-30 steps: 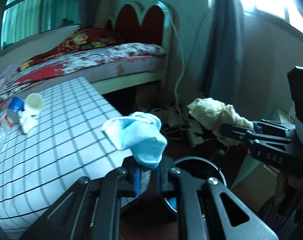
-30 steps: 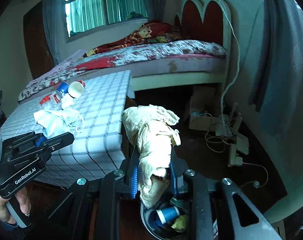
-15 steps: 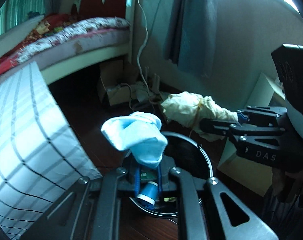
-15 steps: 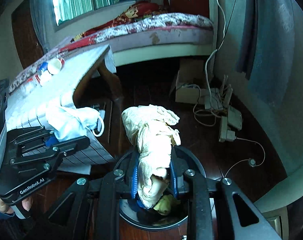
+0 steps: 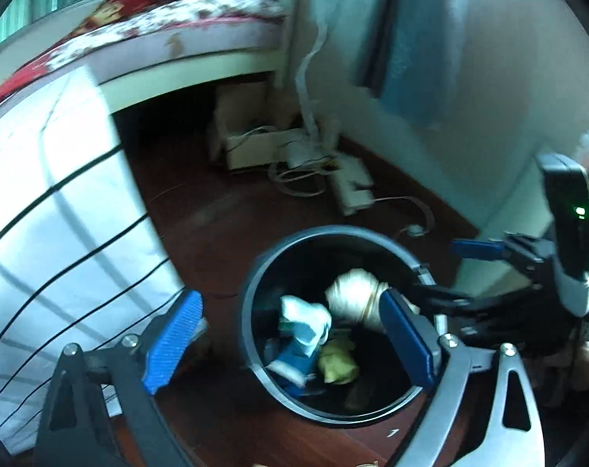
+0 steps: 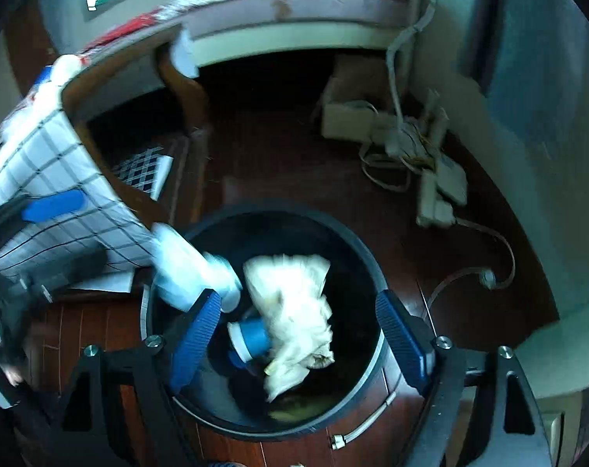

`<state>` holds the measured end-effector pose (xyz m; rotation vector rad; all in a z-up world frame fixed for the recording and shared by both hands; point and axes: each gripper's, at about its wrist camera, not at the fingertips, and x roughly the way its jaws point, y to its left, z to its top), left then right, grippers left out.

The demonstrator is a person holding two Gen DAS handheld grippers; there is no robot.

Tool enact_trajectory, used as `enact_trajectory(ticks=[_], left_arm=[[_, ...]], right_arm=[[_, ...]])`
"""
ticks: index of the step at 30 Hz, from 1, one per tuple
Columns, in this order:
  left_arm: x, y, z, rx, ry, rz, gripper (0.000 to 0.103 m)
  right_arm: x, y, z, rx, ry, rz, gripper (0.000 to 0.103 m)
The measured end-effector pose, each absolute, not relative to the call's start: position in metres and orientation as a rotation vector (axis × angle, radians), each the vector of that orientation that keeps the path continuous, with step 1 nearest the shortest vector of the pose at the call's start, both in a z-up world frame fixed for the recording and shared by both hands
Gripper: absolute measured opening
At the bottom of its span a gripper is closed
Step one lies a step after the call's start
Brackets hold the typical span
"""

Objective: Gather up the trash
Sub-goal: 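Open both tools to drop the mask and tissue into the bin, then move both tools back toward the table of trash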

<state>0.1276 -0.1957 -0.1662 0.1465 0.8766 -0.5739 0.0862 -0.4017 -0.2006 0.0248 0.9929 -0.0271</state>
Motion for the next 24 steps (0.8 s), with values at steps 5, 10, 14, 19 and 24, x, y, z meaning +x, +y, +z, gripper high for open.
enact_trajectory(ticks=[5,10,14,19,24], left_arm=[[0.124,-0.187,-0.17,0.182,0.858,-0.477,0.098],[0.12,-0.187,-0.168,0.207,0.84,-0.467,0.098],[0.121,-0.185,-0.166,0.21,0.831,-0.446,0.102],[0.123,-0.174,-0.158,0.221,0.825,-0.384,0.102],[0.117,-0.158,-0.141,0.208,0.792,-0.358,0.102]], right_arm=[[0.085,-0.4,-0.195,0.007,0.962,-0.032,0.102],[0.086,-0.396,-0.19,-0.005,0.944,-0.024,0.102],[0.085,-0.393,-0.184,-0.009,0.927,-0.022,0.102],[0.086,-0.384,-0.171,-0.021,0.893,-0.022,0.102],[0.087,-0.371,-0.155,-0.023,0.849,-0.017,0.102]])
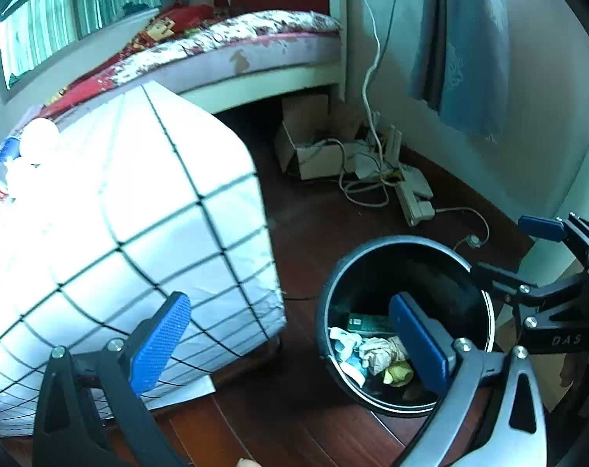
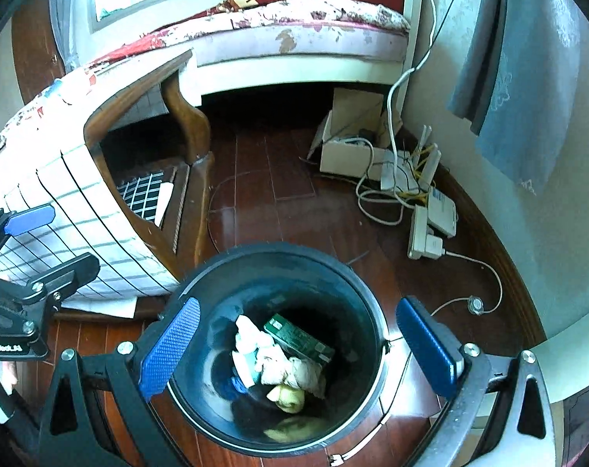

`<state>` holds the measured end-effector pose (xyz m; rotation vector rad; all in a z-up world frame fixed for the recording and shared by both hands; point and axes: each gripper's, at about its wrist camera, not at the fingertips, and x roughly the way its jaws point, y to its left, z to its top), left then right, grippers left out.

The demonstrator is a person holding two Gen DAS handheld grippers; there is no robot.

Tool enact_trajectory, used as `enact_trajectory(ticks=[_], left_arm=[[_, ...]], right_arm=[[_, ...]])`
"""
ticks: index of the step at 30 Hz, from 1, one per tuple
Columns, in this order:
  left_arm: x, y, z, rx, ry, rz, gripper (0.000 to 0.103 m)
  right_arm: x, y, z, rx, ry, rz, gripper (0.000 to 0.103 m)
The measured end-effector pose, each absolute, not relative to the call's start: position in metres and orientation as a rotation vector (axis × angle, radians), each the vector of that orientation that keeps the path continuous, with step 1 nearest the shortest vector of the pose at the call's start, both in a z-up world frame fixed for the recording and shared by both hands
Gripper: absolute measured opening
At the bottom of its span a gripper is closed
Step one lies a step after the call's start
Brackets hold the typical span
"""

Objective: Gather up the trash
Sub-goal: 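Move both tools back toward the table of trash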

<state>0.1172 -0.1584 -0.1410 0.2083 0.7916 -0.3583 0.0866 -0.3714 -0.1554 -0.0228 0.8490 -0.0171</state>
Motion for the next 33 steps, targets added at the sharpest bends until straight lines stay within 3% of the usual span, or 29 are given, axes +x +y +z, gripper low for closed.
enact_trajectory(ticks=[17,33], left_arm=[[0.106,-0.041,-0.079,0.124,0.645,-0.167,0.102],[0.137,0.121,-0.031,0.091,0.578,0.153,0.102]], right_arm=[[0.099,-0.282,-0.091,-0.034,0.658,0.092,0.102],[0.197,-0.106,-0.016,-0.124,0.628,0.361,0.102]])
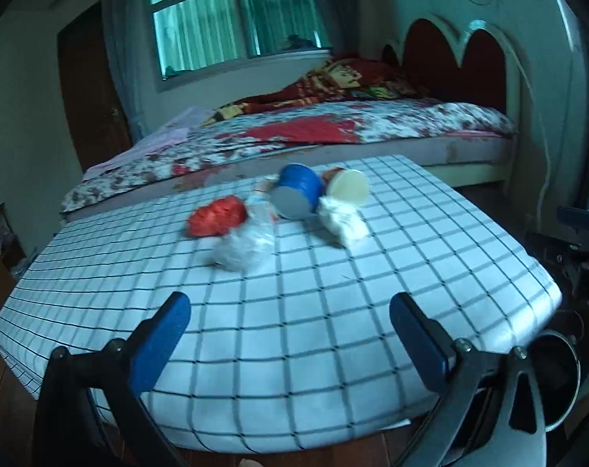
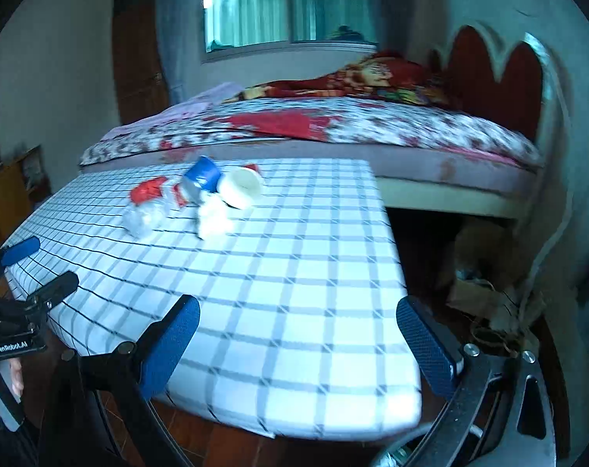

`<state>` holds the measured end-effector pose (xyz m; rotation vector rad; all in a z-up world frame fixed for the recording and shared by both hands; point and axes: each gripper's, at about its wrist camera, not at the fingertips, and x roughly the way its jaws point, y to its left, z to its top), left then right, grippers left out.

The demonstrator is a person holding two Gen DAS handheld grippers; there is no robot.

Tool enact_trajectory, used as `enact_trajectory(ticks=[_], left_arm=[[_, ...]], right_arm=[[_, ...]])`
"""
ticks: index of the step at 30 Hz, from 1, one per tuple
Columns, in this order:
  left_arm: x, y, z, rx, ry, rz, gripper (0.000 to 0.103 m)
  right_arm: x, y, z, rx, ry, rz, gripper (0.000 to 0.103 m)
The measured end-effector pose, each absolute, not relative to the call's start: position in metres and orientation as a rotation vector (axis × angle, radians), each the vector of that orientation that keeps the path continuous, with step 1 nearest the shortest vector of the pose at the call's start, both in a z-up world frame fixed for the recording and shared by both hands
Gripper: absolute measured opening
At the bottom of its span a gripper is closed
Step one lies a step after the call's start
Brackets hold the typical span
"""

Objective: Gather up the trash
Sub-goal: 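Move both tools back toward the table of trash, then grasp the clear plastic bag with left tool while right tool grasps white tissue, then carry the plastic bag and white tissue in both tools over the bin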

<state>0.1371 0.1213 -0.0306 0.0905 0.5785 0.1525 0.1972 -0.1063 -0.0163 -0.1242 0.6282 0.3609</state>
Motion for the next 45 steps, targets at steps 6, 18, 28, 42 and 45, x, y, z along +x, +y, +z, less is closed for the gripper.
enact_trajectory(ticks=[6,18,28,42,45], left_arm=[[0.186,0.164,-0.05,0.015,0.631,0.186,0.101],[0.282,0.199,-0.098,-0.037,0.777,0.159,0.086],[0.305,0.195,-0.11,-0.07,0.882,0.081,0.026],[0.219,0.143,-0.059,0.0,0.675,0.043,0.012],[0.201,0.133,-0.049,-0.007,0.647,0.029,0.012]], right_arm=[[0.252,-0.041,-0.031,-0.167,0.658,0.437,0.094],[0.353,0.035,-0.087,-0.226,0.827,0.502,0.071],[0.356,0.043,-0.099,-0.249,0.874,0.533,0.034],[0.27,-0.017,-0.053,-0.197,0.712,0.477,0.032],[0.251,-0.037,-0.039,-0.171,0.683,0.458,0.032]])
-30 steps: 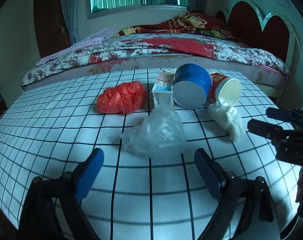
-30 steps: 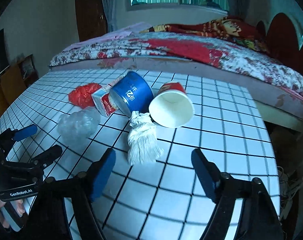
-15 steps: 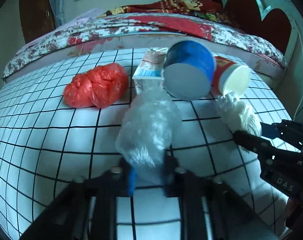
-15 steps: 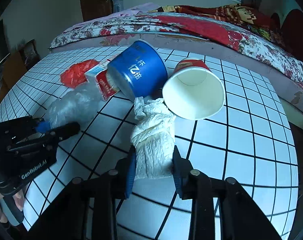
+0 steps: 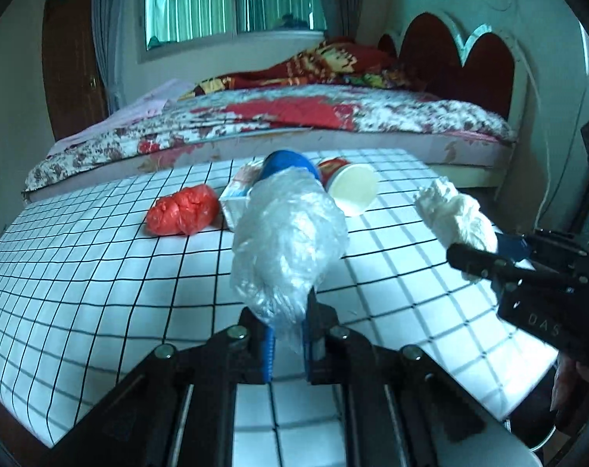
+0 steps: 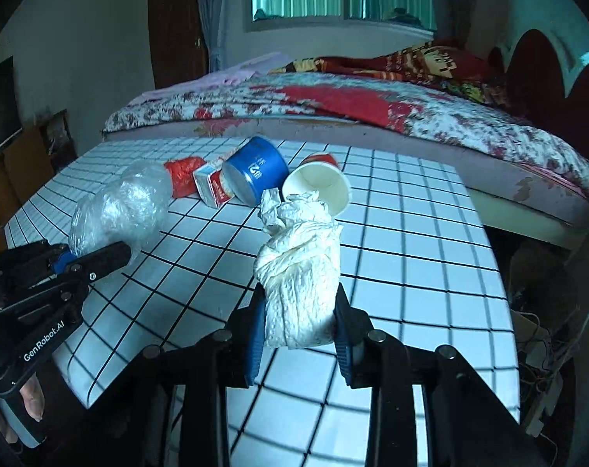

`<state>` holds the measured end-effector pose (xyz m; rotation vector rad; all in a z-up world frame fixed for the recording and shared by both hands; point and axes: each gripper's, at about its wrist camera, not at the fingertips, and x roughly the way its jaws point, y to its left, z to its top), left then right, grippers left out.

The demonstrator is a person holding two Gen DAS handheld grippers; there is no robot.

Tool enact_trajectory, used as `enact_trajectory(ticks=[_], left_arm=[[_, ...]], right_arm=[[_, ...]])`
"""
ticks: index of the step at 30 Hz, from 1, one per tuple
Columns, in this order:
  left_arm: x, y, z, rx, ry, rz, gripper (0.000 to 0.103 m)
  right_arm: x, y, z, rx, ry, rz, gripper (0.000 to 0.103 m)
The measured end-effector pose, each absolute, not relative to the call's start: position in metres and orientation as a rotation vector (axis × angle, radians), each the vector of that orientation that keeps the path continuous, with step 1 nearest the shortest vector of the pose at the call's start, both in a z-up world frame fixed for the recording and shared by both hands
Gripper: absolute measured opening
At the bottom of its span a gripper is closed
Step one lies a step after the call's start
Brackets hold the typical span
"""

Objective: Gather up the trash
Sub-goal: 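Carry the plastic bag and white tissue in both tools over the bin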

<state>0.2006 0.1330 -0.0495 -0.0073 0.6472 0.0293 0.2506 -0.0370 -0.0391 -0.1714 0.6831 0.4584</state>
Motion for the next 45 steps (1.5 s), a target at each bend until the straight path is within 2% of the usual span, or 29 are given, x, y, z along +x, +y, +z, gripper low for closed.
enact_trajectory(ticks=[23,32,45], left_arm=[[0.122,0.016,-0.006,0.046,0.537,-0.161,0.012],[0.117,-0.041,-0.01,0.075,0.534,-0.282,0.012],[0.105,-0.118,-0.036,0.134,0.592,-0.431,0.011]], right_arm=[[0.135,-0.175,0.018,-0.066,0.535,0.284,0.032],[0.113,-0.227,0.016,-0.044,0.533,0.201,0.033],[0.085,-0.304,-0.02,0.002,0.611,0.079,0.033]])
